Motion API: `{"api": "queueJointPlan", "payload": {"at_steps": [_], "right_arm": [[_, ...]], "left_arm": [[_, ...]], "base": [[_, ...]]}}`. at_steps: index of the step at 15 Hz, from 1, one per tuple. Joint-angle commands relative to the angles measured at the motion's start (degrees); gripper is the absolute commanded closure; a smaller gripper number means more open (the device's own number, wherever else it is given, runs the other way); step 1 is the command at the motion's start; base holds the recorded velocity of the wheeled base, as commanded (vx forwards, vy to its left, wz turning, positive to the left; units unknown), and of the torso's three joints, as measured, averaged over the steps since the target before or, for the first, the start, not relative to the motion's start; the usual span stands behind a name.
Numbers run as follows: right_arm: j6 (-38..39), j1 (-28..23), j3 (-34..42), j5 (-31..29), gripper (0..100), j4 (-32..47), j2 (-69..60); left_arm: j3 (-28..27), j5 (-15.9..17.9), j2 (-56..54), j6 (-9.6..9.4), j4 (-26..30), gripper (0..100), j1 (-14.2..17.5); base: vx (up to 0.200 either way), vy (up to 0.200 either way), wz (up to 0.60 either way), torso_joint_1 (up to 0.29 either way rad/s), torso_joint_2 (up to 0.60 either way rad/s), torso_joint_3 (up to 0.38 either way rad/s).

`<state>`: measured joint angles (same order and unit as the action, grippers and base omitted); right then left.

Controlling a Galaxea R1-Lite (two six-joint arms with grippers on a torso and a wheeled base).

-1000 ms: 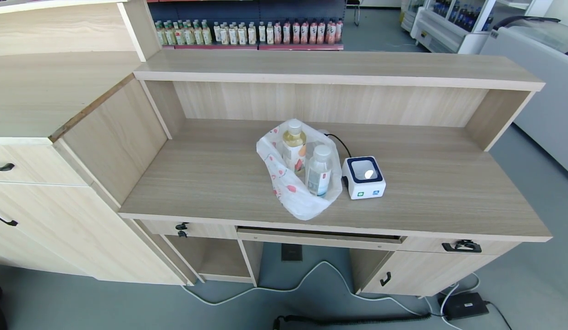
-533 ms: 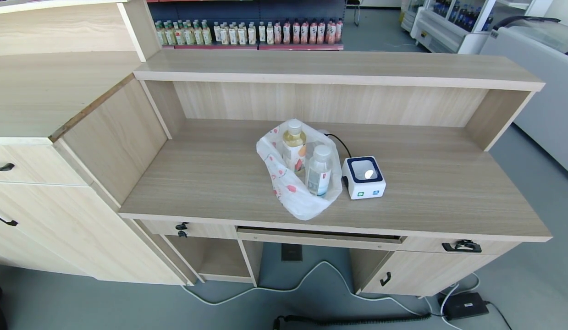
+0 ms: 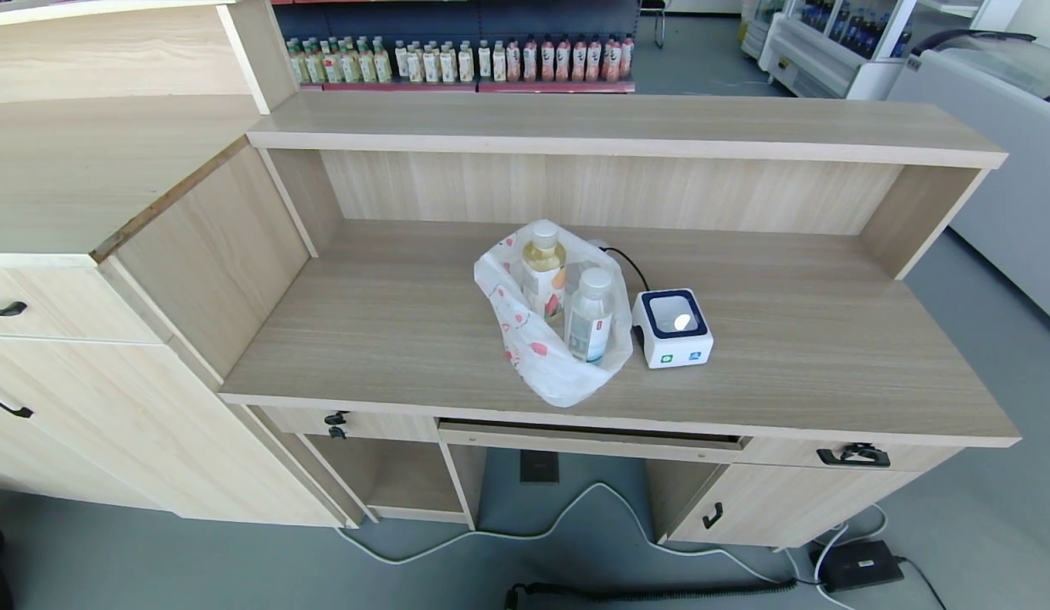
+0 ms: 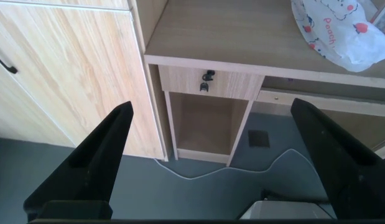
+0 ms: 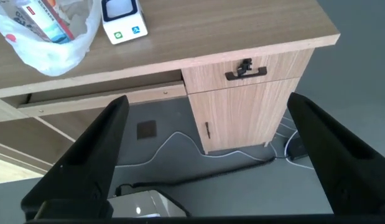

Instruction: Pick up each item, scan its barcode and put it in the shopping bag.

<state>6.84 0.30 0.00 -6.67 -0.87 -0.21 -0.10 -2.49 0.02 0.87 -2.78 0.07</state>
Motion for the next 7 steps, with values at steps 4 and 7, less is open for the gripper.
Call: {"api": "queueJointPlan", "payload": {"at_steps": [4, 7], "right_arm": [[-0.1, 0.0, 0.0, 0.1, 0, 0.0, 0.2], [-0.2, 0.0, 0.0, 0.1, 0, 0.3, 0.2]], "left_arm": [[0.0, 0.0, 0.0, 0.01, 0.0, 0, 0.0], [0.0, 0.0, 0.0, 0.01, 0.0, 0, 0.0]], "base": [[0.0, 0.0, 0.0, 0.0, 0.0, 0.0], [0.0, 0.0, 0.0, 0.0, 0.0, 0.0]]}}
